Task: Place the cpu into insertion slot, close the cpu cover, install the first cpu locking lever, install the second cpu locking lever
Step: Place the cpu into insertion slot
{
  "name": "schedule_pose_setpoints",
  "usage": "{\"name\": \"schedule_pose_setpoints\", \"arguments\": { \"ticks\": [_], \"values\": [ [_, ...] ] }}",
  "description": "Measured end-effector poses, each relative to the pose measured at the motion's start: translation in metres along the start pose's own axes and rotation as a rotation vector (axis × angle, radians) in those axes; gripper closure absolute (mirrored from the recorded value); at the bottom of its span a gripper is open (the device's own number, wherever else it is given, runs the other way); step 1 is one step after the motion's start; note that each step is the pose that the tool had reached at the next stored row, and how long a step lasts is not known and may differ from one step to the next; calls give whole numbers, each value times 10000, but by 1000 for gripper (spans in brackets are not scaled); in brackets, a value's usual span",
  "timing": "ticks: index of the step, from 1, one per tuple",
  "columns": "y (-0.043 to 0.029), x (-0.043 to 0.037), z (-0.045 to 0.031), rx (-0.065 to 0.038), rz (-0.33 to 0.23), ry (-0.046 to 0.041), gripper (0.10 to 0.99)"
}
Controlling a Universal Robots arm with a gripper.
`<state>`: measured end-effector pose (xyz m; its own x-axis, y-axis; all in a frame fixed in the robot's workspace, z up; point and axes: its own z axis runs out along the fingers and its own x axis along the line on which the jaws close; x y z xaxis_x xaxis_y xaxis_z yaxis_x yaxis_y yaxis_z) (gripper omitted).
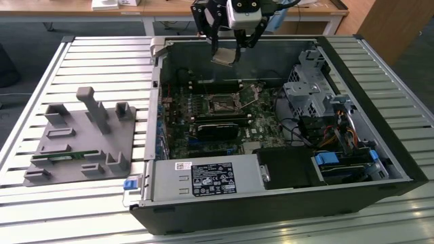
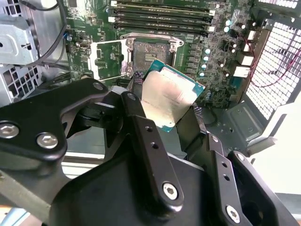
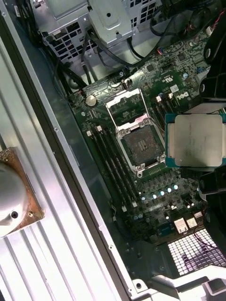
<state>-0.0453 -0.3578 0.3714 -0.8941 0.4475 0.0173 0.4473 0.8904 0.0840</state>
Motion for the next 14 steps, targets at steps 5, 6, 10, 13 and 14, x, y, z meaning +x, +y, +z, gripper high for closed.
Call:
{"name": "schedule_pose_setpoints", "arguments": {
  "ticks": [5, 6, 10, 13, 14],
  "values": [
    [-7, 14, 1, 11, 277, -32, 549],
    [-8, 16, 1, 12, 330, -38, 549],
    [-13, 24, 1, 22, 543, -63, 549],
    [-16, 31, 1, 32, 704, -82, 549],
    [-17, 34, 1, 34, 764, -89, 549]
  ]
}}
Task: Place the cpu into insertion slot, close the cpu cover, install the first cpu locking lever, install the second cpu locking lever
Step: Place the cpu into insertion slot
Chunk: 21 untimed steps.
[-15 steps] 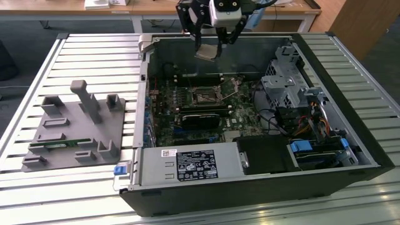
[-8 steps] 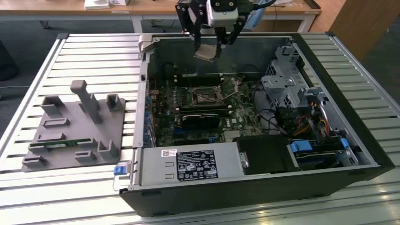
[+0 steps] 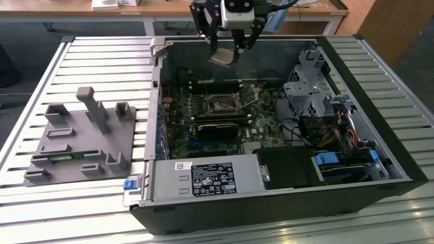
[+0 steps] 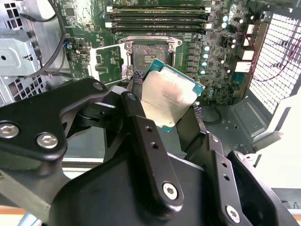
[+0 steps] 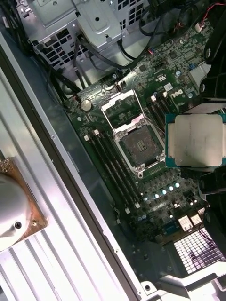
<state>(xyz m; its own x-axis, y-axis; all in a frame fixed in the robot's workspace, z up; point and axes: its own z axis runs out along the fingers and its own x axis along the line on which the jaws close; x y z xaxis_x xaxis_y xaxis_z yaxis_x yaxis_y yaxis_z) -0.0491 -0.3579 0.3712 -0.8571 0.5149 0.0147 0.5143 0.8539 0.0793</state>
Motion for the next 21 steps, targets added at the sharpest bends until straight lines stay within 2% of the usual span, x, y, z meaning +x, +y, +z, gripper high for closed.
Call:
{"name": "schedule_pose_setpoints", "arguments": {
  "ticks": [21],
  "values": [
    [-21, 34, 2, 34, 1257, -133, 549]
  ]
}}
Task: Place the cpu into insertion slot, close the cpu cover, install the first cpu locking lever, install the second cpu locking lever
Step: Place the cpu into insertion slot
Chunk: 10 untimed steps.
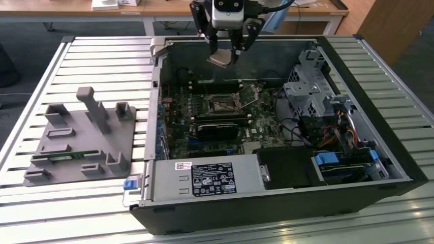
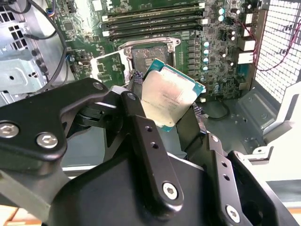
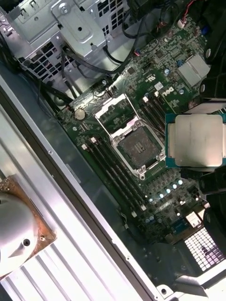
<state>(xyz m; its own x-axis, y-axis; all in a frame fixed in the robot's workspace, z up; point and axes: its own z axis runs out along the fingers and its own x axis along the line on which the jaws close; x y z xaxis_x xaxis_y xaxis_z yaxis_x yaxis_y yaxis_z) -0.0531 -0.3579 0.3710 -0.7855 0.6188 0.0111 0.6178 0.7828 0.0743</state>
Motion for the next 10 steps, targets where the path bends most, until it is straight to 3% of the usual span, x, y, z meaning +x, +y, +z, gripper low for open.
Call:
{"name": "schedule_pose_setpoints", "arguments": {
  "ticks": [10],
  "values": [
    [-6, 8, 1, 14, 555, -57, 549]
  ]
}}
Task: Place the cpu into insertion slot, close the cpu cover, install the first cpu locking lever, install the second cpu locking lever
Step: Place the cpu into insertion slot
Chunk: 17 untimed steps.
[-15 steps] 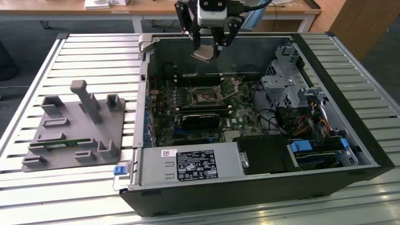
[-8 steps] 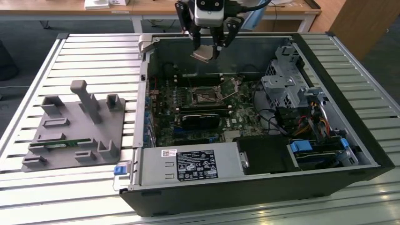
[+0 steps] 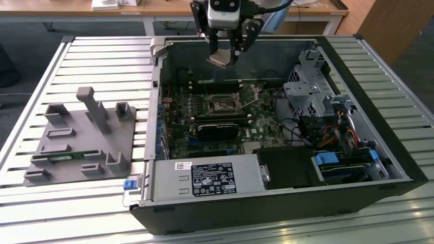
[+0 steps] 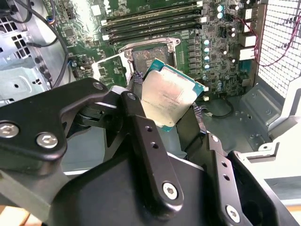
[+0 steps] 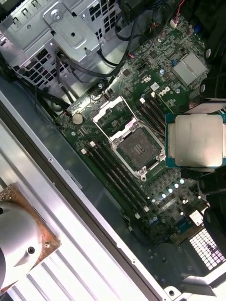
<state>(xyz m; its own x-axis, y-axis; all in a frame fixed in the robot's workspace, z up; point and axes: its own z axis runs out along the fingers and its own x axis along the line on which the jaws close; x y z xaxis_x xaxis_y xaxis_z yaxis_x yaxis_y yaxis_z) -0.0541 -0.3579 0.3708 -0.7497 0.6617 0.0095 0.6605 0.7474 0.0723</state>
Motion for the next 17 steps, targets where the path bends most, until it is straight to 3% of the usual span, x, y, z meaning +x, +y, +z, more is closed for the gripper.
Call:
{"name": "schedule_pose_setpoints", "arguments": {
  "ticks": [7, 17],
  "values": [
    [-11, 13, 2, 5, 563, -50, 549],
    [-14, 14, 13, 35, 1839, -183, 549]
  ]
}}
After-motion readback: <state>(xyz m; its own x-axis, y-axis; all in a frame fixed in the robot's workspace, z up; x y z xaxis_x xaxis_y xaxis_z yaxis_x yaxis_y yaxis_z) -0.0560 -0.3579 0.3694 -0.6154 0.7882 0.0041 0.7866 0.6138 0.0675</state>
